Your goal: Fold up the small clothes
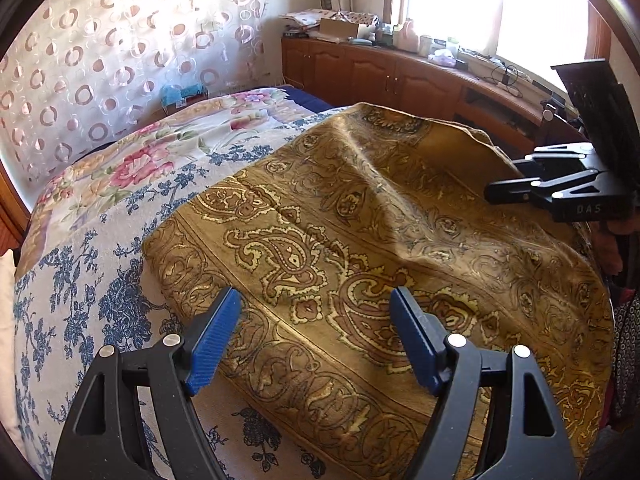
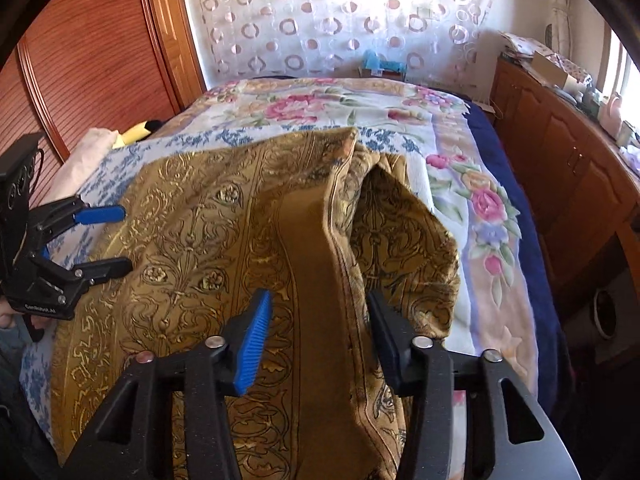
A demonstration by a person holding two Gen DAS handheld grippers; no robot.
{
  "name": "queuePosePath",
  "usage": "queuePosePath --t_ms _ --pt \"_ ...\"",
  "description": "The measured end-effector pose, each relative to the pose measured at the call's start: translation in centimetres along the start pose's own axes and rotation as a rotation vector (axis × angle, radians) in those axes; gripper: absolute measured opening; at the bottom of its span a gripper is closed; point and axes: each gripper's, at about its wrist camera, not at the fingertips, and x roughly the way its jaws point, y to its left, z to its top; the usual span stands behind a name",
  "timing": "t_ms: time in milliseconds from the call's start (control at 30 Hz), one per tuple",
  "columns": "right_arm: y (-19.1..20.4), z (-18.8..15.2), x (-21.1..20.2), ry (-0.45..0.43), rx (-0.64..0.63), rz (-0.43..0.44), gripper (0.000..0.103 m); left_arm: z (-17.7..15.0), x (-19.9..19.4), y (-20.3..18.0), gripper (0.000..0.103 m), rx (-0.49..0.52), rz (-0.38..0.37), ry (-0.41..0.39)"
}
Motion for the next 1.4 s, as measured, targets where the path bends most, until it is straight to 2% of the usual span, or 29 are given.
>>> queuePosePath --t_ms 33,100,167,433,600,700,833,867,900,1000,1100,1267,1400 --pt "0.1 0.2 0.1 0.006 0.001 0.0 0.035 0.0 0.1 0.3 0.078 -0.002 0.002 -0.005" --pt "-0.1 0.2 0.1 0.012 0.007 0.0 0.011 -0.1 -0.2 0.5 0.078 -0.005 0.011 -0.018" --pt "-0.2 0.3 -0.4 -0.001 0.016 0.019 0.007 0.1 -0.8 0.7 0.078 -0.012 0.032 -0.044" --pt "0.6 -0.2 -5.0 -0.134 -0.01 -0.018 0.005 1.0 -5.5 2.7 0.078 -0.085 0.163 -0.18" --pt "0.6 -1.2 -7.9 -0.192 -0.014 -0.06 0.005 0.8 -7.8 3.9 0.078 -0.121 0.214 -0.213" --pt "0.2 -2.4 -8.4 -0.194 0.012 -0.056 0.005 0.3 -8.9 4.0 0.078 -0.128 0.235 -0.225" --pt "0.5 -3.3 -5.9 -0.12 0.013 -0.096 0.005 -0.4 -10.1 3.6 0.078 -0.125 0.257 -0.234" --pt "0.5 -3.4 -5.2 -0.094 0.014 -0.105 0.009 -0.6 -10.4 3.4 0.078 -0.124 0.256 -0.236" --pt "0.5 -3.7 -4.9 -0.084 0.02 -0.128 0.018 -0.8 -10.6 3.2 0.078 -0.124 0.255 -0.236" --pt "0.7 -4.3 -5.8 -0.106 0.041 -0.135 0.033 -1.4 -11.2 2.7 0.078 -0.123 0.253 -0.234" --pt "1.0 -5.5 -7.1 -0.121 0.057 -0.149 0.049 -2.5 -11.2 2.0 0.078 -0.132 0.219 -0.211" --pt "1.1 -7.8 -9.1 -0.128 0.087 -0.13 0.056 -4.8 -10.3 -0.1 0.078 -0.124 0.174 -0.149" --pt "0.7 -10.0 -9.9 -0.119 0.107 -0.108 0.057 -6.5 -9.9 -2.0 0.078 -0.108 0.143 -0.114"
